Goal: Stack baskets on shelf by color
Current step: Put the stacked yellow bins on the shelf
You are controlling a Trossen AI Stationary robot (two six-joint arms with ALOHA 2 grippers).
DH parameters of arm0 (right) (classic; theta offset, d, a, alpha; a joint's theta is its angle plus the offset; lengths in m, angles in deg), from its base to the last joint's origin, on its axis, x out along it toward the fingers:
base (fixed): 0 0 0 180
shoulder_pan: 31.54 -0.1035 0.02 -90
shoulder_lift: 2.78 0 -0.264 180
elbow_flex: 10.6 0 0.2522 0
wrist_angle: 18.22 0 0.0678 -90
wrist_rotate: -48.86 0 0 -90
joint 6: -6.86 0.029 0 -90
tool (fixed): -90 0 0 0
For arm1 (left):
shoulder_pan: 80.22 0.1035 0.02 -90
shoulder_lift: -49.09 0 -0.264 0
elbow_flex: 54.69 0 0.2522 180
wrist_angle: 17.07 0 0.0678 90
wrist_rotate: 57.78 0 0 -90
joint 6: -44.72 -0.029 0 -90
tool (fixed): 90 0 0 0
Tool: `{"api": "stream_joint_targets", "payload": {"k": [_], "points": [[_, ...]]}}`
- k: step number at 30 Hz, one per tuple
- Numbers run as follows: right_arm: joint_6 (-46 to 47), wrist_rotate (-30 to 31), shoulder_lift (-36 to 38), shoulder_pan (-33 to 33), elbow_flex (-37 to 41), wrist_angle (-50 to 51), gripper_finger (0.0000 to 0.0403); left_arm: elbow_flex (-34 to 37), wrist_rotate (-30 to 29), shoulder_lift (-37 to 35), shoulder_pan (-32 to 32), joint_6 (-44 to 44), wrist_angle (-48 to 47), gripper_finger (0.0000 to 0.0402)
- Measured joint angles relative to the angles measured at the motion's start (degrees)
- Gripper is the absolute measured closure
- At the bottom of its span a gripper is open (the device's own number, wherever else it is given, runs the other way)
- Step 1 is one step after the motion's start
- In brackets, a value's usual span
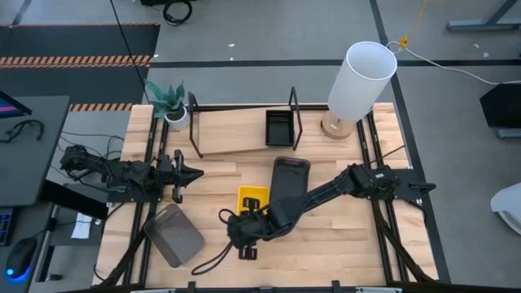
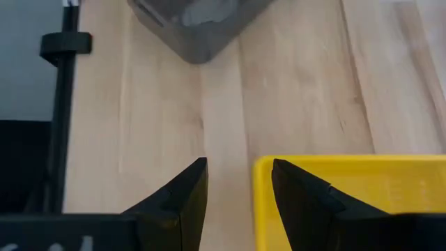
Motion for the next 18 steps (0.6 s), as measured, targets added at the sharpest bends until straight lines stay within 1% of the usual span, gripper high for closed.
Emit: {"api": "stream_joint_targets", "payload": {"k": [7,18], "points": [[-1.08,-0.74,-1.97,0.21,0.34,2.38,0.0237,0.0,0.0,0.02,0.0,0.0,0.21,0.0366],[-2.41,0.67,-5.59,0.48,0.45,6.39,0.0234,0.0,-0.02,0.39,0.02,0.02,0.16,0.0373]]}}
